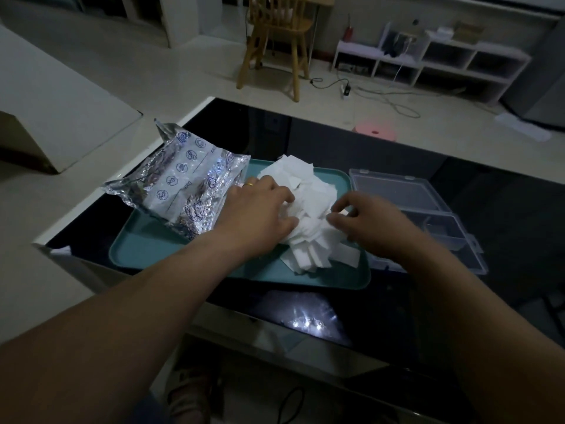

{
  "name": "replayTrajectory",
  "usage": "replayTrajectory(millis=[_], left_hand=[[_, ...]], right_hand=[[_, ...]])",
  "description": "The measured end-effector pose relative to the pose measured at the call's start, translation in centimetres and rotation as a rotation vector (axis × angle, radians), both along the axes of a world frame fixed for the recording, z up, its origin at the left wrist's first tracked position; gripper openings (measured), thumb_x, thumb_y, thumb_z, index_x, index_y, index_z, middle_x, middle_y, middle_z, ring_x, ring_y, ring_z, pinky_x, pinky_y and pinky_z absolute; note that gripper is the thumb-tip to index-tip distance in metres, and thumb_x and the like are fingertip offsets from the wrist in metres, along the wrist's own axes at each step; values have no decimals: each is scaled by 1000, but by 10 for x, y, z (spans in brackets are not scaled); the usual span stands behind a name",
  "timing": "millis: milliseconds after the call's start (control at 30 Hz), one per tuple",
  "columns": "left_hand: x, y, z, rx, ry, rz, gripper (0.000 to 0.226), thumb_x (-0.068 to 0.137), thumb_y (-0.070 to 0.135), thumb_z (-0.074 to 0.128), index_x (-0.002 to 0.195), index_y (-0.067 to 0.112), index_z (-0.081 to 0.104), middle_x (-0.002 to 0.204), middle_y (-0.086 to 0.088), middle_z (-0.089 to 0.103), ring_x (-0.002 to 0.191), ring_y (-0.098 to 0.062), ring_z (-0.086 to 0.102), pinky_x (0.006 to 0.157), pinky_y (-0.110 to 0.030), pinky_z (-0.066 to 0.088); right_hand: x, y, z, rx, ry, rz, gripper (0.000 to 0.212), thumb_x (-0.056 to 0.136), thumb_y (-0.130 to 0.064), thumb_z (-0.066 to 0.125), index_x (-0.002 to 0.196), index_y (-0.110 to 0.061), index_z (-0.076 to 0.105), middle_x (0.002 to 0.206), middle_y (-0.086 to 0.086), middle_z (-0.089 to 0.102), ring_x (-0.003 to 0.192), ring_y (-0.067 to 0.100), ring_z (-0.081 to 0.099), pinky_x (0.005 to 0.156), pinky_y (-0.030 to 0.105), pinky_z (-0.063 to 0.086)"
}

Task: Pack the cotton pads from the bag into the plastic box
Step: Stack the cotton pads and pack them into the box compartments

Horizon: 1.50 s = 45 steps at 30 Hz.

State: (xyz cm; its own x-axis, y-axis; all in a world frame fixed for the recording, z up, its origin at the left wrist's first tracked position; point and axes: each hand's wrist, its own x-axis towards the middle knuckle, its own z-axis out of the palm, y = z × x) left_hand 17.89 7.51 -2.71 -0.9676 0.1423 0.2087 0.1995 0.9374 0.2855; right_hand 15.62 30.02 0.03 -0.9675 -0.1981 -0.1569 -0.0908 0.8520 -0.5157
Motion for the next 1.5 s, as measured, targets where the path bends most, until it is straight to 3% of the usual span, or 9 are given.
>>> replayTrajectory(millis=[167, 333, 533, 767, 867, 1067, 1200, 1333, 1500], left_hand=[[1, 8, -3, -80, -26, 6, 39, 88, 57, 62, 121, 35, 61, 124, 4, 58, 122, -25, 48, 99, -44, 32], [6, 11, 0, -62, 4, 7, 36, 91, 44, 62, 124, 33, 54, 126, 2, 56, 119, -26, 49, 96, -44, 33], [14, 18, 10, -28, 16, 2, 29, 88, 36, 60, 113, 27, 50, 116, 0, 49, 110, -27, 49, 85, -40, 30], [12, 25, 32, 419, -37, 124, 20, 94, 29, 58, 112, 22, 54, 109, 2, 56, 97, -21, 56, 84, -38, 46], [12, 37, 37, 710, -192, 174, 25, 97, 40, 57, 116, 26, 50, 93, 3, 65, 83, -18, 64, 76, -36, 50], [5, 42, 38, 1347, -567, 164, 41, 100, 54, 54, 130, 26, 53, 106, -11, 67, 89, -28, 71, 81, -39, 61], [-1, 41, 34, 1451, -609, 200, 30, 102, 34, 56, 131, 26, 54, 120, -13, 64, 101, -28, 70, 86, -45, 62], [-2, 37, 28, 1442, -582, 252, 26, 102, 17, 47, 126, 24, 57, 102, -8, 63, 85, -23, 62, 72, -38, 55], [-6, 27, 27, 1552, -596, 348, 11, 98, 13, 52, 101, 10, 62, 83, -9, 61, 83, -28, 61, 76, -40, 51]], right_hand=[[8, -10, 1, -72, -75, 60, 25, 92, -27, 76, 116, -28, 70, 95, -4, 71, 81, 11, 67, 69, 28, 50], [15, -24, -3, -114, -58, 5, 27, 95, -42, 71, 103, -17, 78, 97, 1, 75, 84, 19, 70, 78, 39, 58], [14, -40, 4, -200, -46, -119, 8, 90, -11, 72, 88, -11, 80, 86, 4, 77, 83, 27, 74, 77, 40, 62], [10, -18, 32, -271, 148, -185, 5, 91, -17, 66, 87, -17, 69, 87, -2, 70, 81, 15, 67, 79, 42, 62], [18, -13, 25, -317, 283, -191, 5, 91, -17, 65, 90, -21, 65, 90, -6, 67, 80, 13, 65, 76, 43, 62], [33, -27, 6, -340, 456, -50, 10, 95, -18, 66, 90, -26, 62, 85, -10, 63, 77, 7, 60, 69, 33, 55], [38, -39, 2, -406, 381, 14, 13, 96, -19, 67, 89, -29, 64, 82, -9, 63, 75, 9, 58, 58, 15, 42], [34, -39, -2, -440, 236, 39, 8, 97, -23, 69, 99, -30, 71, 88, -11, 67, 79, 4, 61, 61, 11, 42], [26, -28, 1, -538, 20, 16, 26, 98, -17, 69, 117, -34, 69, 93, -2, 71, 81, 15, 70, 70, 37, 61]])
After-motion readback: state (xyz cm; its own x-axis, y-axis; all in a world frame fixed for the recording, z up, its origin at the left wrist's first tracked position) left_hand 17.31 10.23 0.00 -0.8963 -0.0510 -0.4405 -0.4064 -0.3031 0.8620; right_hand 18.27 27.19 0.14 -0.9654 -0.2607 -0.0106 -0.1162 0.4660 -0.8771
